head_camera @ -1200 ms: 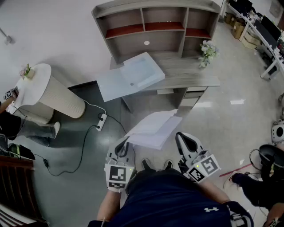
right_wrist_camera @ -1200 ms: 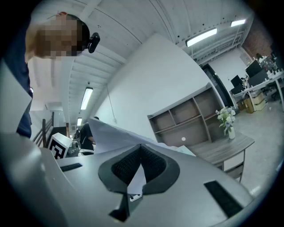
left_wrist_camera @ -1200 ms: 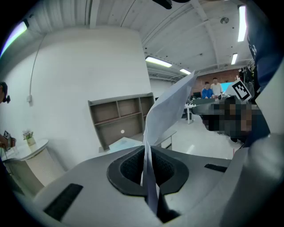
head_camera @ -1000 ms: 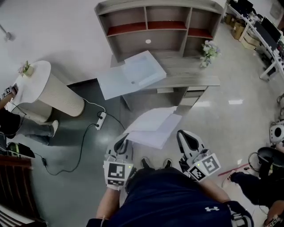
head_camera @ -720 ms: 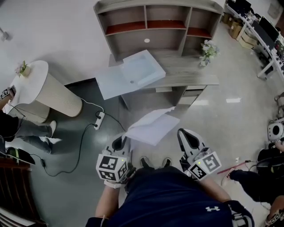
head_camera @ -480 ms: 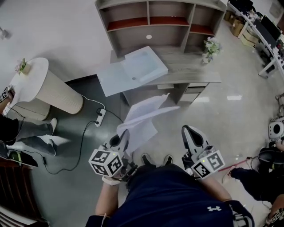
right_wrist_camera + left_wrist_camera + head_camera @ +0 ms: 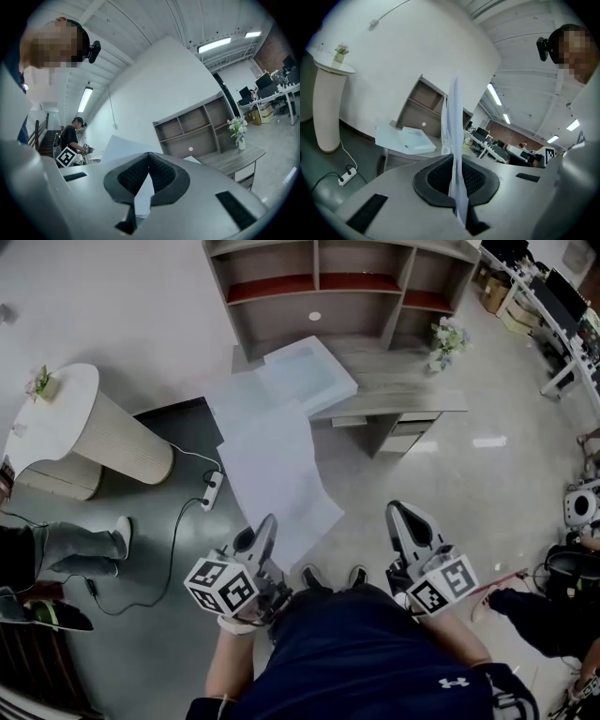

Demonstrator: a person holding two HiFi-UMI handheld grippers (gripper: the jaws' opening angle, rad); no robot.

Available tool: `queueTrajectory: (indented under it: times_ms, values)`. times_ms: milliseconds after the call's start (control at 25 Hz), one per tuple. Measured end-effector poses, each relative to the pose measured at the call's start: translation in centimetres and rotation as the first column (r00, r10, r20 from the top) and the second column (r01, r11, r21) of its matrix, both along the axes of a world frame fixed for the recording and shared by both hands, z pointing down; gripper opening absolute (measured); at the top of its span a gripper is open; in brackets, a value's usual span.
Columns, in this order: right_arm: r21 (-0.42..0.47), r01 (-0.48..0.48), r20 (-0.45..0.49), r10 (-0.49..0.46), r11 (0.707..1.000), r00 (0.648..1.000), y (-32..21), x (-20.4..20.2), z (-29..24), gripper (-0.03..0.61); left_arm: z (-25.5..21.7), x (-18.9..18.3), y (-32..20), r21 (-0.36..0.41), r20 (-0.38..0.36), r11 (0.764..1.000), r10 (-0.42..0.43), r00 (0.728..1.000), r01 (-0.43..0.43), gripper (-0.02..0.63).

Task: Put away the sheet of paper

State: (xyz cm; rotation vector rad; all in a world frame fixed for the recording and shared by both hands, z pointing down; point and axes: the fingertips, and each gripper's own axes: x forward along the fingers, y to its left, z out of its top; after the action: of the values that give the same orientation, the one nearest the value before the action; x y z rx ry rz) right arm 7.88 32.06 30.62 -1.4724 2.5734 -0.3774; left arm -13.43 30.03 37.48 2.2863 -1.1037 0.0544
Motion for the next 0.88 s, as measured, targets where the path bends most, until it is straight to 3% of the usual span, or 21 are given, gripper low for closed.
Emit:
queueTrajectory:
  times_ms: [520, 880]
  values:
    - [-0.017, -0.021, -0.038, 0.021, 1.000, 0.999, 0.1, -5.9, 0.5, 0.006, 1.9, -6.4, 0.0, -0.017, -0.039, 1.000, -0.011, 0.999, 0.011, 0.015]
    - [-0.046, -0.028, -0.037, 0.026, 0.999, 0.999, -0.6, -7.0, 1.7, 0.006, 3.2, -7.8, -1.4, -0.034, 0.003, 0.999, -0.012, 1.000, 0.012, 0.015]
